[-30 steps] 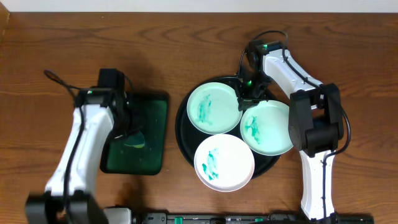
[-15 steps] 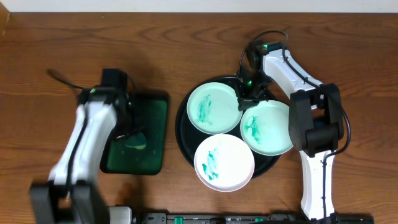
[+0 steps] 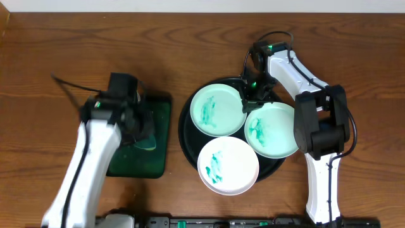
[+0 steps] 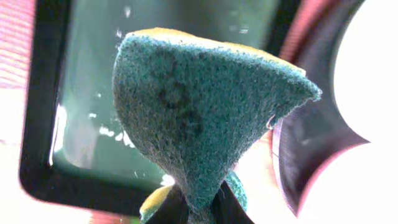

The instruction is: Clean dirty plates on tray and stack at the side

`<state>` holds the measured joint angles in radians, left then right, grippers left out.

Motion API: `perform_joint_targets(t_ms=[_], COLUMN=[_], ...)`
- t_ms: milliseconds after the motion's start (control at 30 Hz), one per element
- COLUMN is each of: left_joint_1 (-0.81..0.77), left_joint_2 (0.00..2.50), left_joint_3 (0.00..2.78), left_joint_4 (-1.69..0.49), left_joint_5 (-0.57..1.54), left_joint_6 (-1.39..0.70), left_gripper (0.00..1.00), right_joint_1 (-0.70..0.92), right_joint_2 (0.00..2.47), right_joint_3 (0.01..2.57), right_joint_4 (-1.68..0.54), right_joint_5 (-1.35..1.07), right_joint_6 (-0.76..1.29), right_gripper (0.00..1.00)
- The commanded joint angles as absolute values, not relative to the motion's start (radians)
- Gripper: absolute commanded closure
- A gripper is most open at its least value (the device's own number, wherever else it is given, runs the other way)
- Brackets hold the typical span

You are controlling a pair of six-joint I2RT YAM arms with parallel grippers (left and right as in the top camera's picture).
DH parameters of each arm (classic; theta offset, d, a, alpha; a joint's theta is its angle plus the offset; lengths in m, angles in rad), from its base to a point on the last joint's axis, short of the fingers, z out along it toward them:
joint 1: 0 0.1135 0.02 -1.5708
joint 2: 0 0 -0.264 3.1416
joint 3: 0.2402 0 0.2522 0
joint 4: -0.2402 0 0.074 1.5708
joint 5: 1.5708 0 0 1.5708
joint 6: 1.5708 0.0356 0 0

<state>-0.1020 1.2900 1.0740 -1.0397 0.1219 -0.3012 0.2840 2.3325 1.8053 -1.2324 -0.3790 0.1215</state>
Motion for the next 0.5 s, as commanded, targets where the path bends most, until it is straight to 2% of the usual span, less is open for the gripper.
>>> perform_joint_targets(t_ms=[0,367,467], left_joint_1=[-0.115,-0.115,-0.120], left_joint_2=[1.205,1.141,1.137], left_joint_3=[1.090,1.090,1.089], left_joint_4=[-1.066,-1.095,-1.037], left_joint_5=[0.123,0.110,0.027], left_joint_6=[-0.344,-0.343,-0.294], left_gripper=[0.93,0.93,0.93], right_joint_1=[0.272,0.273,0.273], right_joint_2=[2.350,2.350,2.350], right_joint_3=[1.791,1.791,1.791], right_joint_4=[-1.234,-1.229,-1.227], right_joint_5=[-0.349,-0.350,-0.349], right_joint_6=[0.107,0.108,0.107], right_gripper=[0.99,0.99,0.99])
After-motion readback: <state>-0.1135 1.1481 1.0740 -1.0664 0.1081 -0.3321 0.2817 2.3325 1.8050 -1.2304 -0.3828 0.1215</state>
